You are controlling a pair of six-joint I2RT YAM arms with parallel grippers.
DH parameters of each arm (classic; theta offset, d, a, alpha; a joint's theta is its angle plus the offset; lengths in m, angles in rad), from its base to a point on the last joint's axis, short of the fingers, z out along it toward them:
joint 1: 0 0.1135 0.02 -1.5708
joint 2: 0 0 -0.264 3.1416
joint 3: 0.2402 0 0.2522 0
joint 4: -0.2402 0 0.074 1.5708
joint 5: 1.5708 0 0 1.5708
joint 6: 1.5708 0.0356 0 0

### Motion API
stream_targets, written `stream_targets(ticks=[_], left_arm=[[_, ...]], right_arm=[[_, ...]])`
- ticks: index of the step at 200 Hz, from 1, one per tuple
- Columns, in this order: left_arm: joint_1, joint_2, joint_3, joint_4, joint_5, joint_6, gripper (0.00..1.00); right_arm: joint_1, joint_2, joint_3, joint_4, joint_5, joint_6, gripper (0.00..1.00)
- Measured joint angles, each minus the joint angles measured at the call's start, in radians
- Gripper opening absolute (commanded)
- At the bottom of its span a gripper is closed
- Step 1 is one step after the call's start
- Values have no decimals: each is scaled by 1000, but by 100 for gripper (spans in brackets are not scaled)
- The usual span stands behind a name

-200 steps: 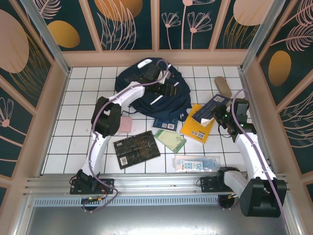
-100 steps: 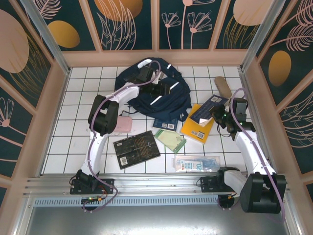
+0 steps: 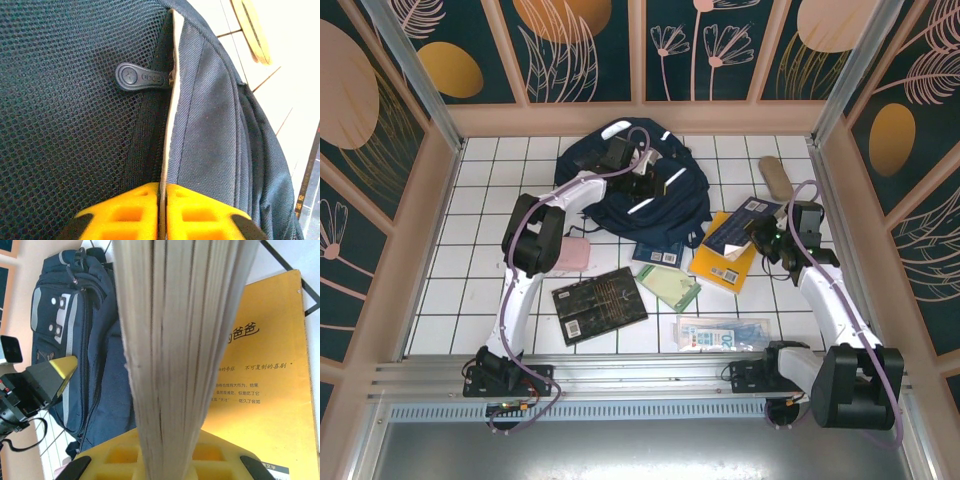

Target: Pack the student bag

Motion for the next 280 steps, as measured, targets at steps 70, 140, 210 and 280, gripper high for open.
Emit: stream_targets(ticks=[70, 140, 210, 280], left_arm=[[-2, 9, 101, -85, -44, 10, 0], [71, -114, 220, -166, -73, -45, 0], [127, -164, 252, -166, -57, -111, 0], [152, -166, 240, -124, -2, -191, 0]], right_arm=[[2, -30, 0, 7, -29, 5, 0], [34, -65, 0, 163, -116, 99, 0], [232, 180, 145, 259, -103, 129, 0], [311, 618, 341, 594, -89, 275, 0]])
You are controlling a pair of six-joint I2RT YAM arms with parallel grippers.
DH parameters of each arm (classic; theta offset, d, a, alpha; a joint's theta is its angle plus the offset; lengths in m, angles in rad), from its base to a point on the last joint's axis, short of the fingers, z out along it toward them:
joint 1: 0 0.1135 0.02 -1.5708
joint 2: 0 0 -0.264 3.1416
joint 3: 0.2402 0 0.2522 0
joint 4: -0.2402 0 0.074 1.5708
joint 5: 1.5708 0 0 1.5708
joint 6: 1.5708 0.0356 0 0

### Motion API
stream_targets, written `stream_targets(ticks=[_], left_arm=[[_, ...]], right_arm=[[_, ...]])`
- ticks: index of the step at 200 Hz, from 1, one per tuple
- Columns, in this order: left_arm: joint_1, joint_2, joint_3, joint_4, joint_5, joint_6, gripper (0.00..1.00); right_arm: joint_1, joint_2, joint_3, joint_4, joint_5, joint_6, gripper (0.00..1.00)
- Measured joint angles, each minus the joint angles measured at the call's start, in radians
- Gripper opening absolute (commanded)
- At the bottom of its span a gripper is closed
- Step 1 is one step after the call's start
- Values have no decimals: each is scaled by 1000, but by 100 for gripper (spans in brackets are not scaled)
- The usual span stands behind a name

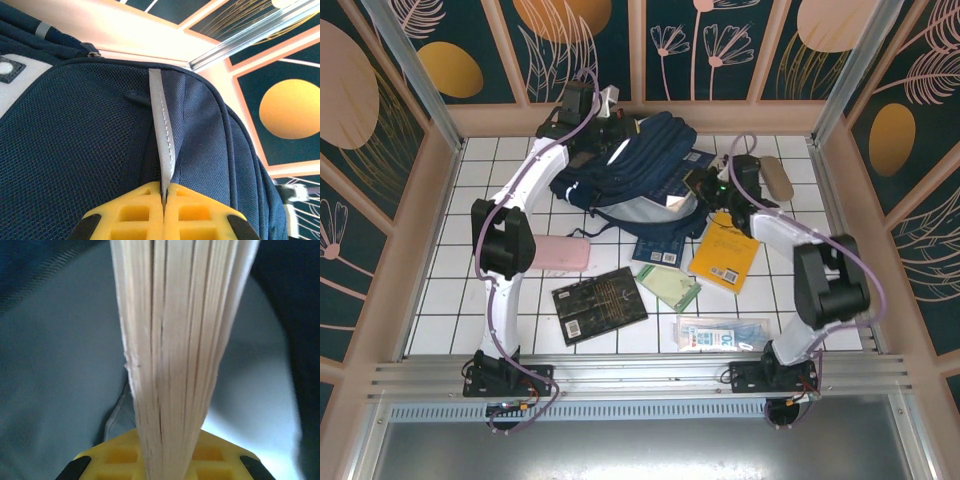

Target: Pack the student bag

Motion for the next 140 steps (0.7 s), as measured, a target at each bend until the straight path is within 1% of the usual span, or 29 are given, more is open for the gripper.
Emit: stream_targets(ticks=[21, 31, 62, 66, 71, 84, 92, 96, 113, 140], left_arm=[[1, 0, -10, 20, 16, -27, 0], [2, 0, -13, 28, 21, -39, 0], [3, 0, -28, 65, 35, -80, 0], [3, 0, -29, 70, 37, -86, 0], [5, 0, -32, 78, 40, -95, 0], [12, 0, -42, 100, 46, -117, 0], [18, 0, -50, 115, 51, -129, 0], [22, 0, -53, 120, 54, -136, 0], [39, 0, -68, 140, 66, -156, 0], [69, -5, -79, 156, 80, -179, 0]], right_arm=[[37, 138, 50, 126, 13, 67, 0], [50, 207, 99, 156, 16, 93, 2], [97, 487, 413, 163, 29, 136, 7], [103, 512, 447, 160, 33, 137, 9], [113, 549, 496, 152, 36, 142, 15], [137, 626, 601, 127, 46, 147, 45], [151, 664, 655, 110, 51, 149, 57], [158, 682, 684, 95, 58, 149, 61], [178, 715, 750, 31, 75, 138, 72], [183, 709, 763, -35, 95, 95, 76]])
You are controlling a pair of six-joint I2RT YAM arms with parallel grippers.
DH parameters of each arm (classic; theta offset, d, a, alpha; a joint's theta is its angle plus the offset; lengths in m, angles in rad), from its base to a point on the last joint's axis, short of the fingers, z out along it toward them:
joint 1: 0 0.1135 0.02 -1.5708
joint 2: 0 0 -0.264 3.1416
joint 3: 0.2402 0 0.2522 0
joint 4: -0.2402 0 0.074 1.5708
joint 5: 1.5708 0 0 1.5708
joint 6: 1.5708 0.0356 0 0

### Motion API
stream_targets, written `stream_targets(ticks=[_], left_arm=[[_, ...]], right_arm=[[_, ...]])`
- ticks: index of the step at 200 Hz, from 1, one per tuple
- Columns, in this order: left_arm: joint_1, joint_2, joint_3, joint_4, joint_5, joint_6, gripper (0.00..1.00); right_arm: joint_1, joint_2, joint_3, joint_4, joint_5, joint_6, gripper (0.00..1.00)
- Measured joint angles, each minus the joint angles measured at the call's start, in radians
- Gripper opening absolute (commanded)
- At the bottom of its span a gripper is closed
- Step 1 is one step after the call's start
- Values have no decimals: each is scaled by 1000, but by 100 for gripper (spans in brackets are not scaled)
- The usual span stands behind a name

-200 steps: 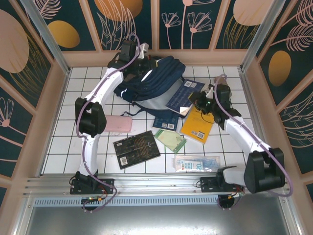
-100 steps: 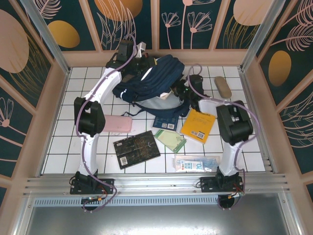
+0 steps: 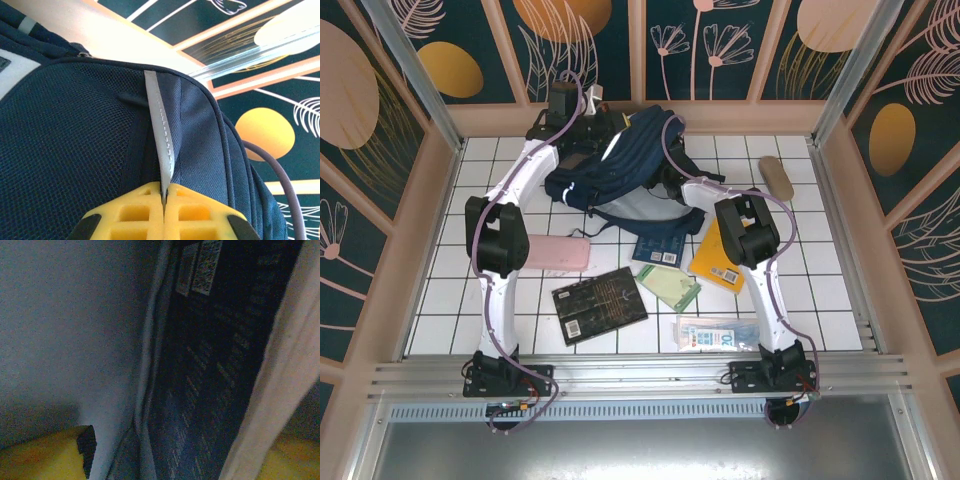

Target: Pack the student bag

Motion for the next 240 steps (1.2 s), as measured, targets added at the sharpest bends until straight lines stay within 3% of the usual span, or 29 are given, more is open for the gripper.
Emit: stream_targets(ticks=[33, 86, 126, 168, 199, 240], left_arm=[[15, -5, -3, 17, 8, -14, 0], [17, -5, -3, 22, 6, -21, 0], [17, -6, -16, 26, -2, -10, 0], [15, -6, -64, 30, -12, 14, 0], [15, -6, -71, 31, -14, 18, 0], [15, -6, -71, 36, -14, 18, 0]], right_arm=[[-4, -74, -47, -86, 25, -88, 78], [-11, -358, -220, -265, 118, -292, 74], [-10, -695, -547, -344, 233, -378, 62], [-22, -1010, -946, -351, 193, -352, 54], [-28, -1035, -1067, -348, 87, -305, 53], [-28, -956, -1078, -306, 24, -282, 54]])
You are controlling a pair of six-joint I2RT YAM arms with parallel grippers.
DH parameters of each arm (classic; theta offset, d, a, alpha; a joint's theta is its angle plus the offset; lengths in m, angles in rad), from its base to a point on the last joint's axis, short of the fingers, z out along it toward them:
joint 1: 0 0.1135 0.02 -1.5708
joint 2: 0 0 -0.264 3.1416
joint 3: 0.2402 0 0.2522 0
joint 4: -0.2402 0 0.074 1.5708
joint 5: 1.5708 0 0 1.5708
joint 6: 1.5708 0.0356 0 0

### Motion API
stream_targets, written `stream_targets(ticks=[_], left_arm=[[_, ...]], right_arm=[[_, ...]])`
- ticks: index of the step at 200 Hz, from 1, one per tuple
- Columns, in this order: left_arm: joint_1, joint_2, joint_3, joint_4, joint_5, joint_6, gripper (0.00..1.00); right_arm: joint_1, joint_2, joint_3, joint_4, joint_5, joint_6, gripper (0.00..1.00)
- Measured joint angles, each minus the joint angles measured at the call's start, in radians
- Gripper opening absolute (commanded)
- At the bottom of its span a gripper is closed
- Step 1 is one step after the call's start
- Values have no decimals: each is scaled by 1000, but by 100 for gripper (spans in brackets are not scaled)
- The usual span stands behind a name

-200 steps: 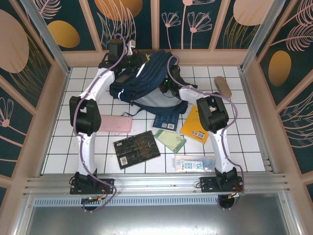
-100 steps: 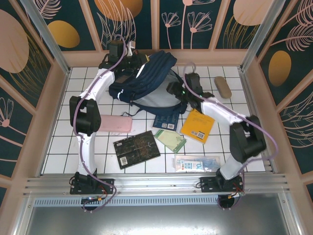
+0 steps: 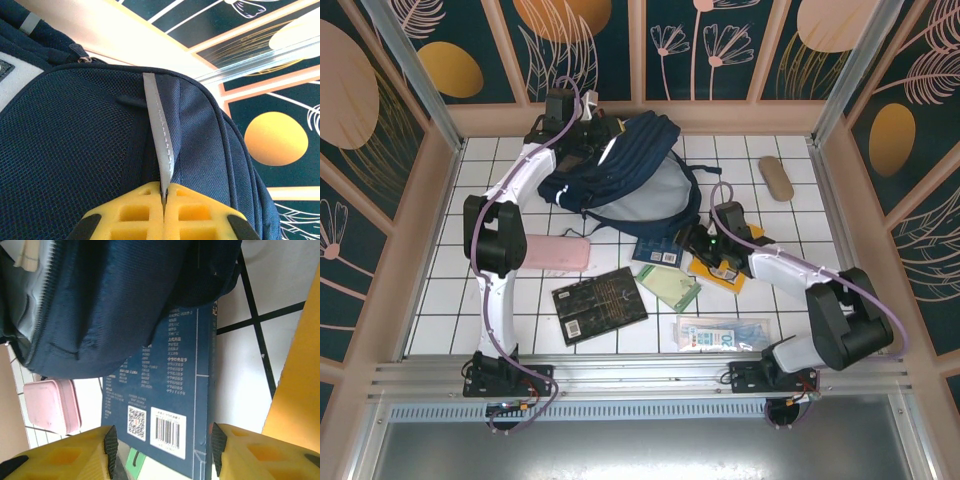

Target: Pack the student bag

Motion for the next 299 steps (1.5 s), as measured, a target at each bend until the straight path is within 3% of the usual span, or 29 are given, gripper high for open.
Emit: stream_targets(ticks=[85, 120, 145, 184, 228, 250, 276, 299], left_arm=[[0, 0, -7, 4, 2, 3, 0], [-5, 0, -28, 15, 2, 7, 0], [-5, 0, -50, 26, 1, 8, 0], [-6, 0, -66, 29, -4, 27, 0], [-14, -46, -84, -27, -97, 119, 34], [-32, -101, -89, -79, -179, 184, 43], [-118, -161, -98, -125, -275, 267, 48], [-241, -179, -127, -131, -299, 301, 52]], right_arm=[[-4, 234, 102, 82, -68, 16, 53], [-7, 317, 119, 186, -142, 52, 19], [-13, 353, 111, 255, -167, 97, 11], [-15, 352, 112, 253, -147, 113, 32], [-14, 274, 127, 100, -53, 37, 46], [-15, 161, 126, 12, 10, -7, 51], [-56, -3, 106, -74, 89, -43, 60], [-173, -129, 29, -125, 148, -41, 65]])
